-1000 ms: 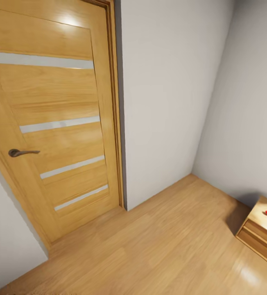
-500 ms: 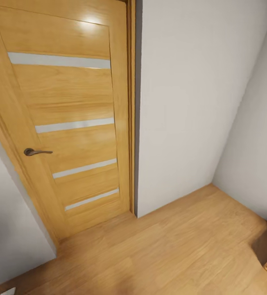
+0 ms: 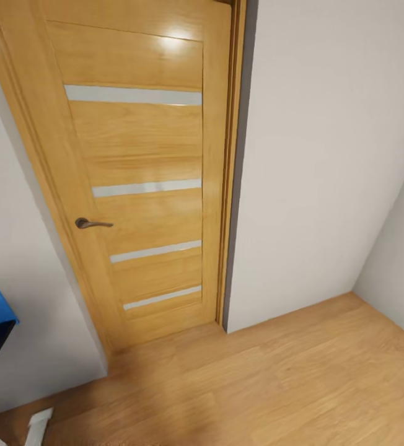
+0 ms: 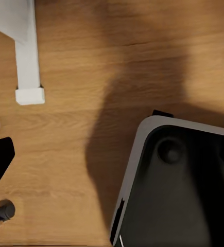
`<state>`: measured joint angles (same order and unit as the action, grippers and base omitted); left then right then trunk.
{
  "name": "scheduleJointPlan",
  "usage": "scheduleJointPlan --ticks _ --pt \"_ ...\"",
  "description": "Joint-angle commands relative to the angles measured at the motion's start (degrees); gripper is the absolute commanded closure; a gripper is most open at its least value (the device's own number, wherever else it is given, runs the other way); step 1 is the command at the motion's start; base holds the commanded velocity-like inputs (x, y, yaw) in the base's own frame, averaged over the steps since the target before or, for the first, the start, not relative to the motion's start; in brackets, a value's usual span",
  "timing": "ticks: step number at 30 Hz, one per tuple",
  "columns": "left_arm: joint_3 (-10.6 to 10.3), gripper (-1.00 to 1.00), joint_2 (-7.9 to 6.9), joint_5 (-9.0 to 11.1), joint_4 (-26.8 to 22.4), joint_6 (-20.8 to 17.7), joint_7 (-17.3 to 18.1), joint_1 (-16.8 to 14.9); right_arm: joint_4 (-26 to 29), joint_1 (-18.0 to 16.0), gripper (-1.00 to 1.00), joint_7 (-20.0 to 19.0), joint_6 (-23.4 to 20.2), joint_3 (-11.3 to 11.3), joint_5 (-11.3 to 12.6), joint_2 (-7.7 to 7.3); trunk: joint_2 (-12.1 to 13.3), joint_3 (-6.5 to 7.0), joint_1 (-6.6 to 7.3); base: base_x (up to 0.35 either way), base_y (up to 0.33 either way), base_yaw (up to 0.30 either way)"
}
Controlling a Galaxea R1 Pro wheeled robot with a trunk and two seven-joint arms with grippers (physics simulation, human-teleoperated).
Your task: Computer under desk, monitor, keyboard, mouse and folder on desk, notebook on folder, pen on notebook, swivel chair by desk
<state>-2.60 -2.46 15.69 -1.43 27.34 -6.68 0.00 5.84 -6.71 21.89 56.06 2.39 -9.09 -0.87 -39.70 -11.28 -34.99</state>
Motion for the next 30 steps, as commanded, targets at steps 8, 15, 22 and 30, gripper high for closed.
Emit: scheduleJointPlan --ticks 8,15,22,30 --pt "-0.3 -1.0 0.01 0.13 -0.06 0.1 -0.26 0.0 -1.78 -0.03 -1.0 0.61 0.02 0.28 -4.72 0.06 -0.06 -0.05 -0.01 0.0 -0.217 0.287" --pt "-0.33 -1.0 0.0 0.13 -0.06 0.09 -0.26 0.0 -2.78 -0.01 -1.0 0.51 0.24 0.15 -6.61 -0.02 -0.06 -0.05 -0.01 0.0 -0.096 0.184" --pt "-0.32 -1.0 0.0 0.13 -0.06 0.09 -0.26 0.0 -2.93 -0.02 -1.0 0.2 0.4 0.13 -7.0 -0.25 -0.06 -0.05 -0.01 0.0 -0.011 0.026" --pt "-0.31 -1.0 0.0 0.13 -0.06 0.09 -0.26 0.0 -2.94 -0.02 -1.0 0.39 -0.05 0.16 -6.99 -0.11 -0.06 -0.05 -0.01 0.0 -0.033 0.088"
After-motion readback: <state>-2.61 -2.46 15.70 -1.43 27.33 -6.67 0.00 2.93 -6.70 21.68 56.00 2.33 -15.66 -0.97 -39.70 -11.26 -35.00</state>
